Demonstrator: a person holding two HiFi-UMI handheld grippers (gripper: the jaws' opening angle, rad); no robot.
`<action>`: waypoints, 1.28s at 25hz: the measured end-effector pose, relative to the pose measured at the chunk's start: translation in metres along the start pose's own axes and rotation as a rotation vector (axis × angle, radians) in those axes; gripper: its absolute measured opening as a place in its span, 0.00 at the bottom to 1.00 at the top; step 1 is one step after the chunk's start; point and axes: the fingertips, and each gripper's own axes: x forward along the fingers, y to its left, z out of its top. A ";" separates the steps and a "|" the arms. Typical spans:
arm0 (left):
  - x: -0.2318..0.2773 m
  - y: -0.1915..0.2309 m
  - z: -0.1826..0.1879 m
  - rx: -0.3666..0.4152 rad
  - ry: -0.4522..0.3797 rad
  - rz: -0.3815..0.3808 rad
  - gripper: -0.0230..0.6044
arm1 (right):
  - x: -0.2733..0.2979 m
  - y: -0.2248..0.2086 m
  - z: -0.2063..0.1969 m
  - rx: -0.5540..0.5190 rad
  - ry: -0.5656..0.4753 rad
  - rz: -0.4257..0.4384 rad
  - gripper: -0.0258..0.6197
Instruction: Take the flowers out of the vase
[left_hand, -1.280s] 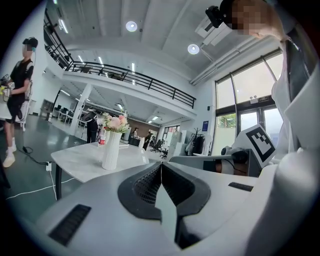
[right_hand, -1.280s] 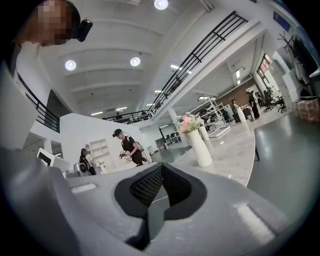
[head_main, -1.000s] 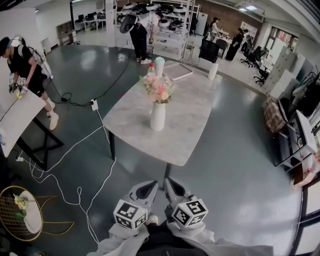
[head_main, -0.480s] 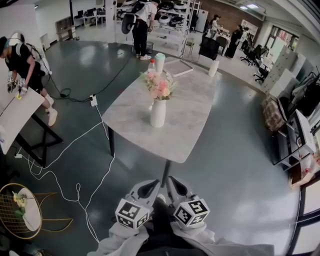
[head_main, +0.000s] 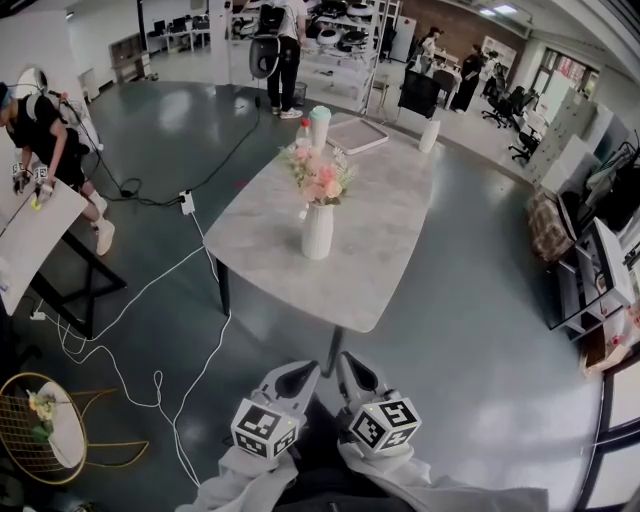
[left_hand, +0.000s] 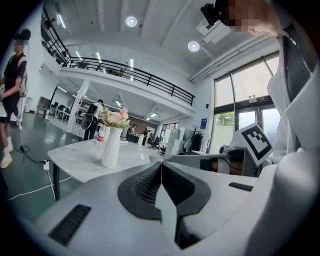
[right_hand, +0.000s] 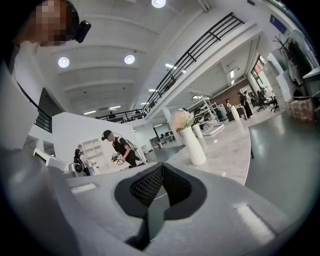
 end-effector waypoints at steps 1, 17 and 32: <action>0.003 0.005 0.002 -0.002 -0.001 0.003 0.04 | 0.005 -0.001 0.002 -0.001 0.001 0.000 0.04; 0.081 0.086 0.040 -0.020 -0.011 0.007 0.04 | 0.097 -0.053 0.048 -0.013 0.010 -0.030 0.04; 0.160 0.175 0.075 -0.019 -0.023 0.056 0.04 | 0.195 -0.108 0.084 -0.026 0.020 -0.017 0.04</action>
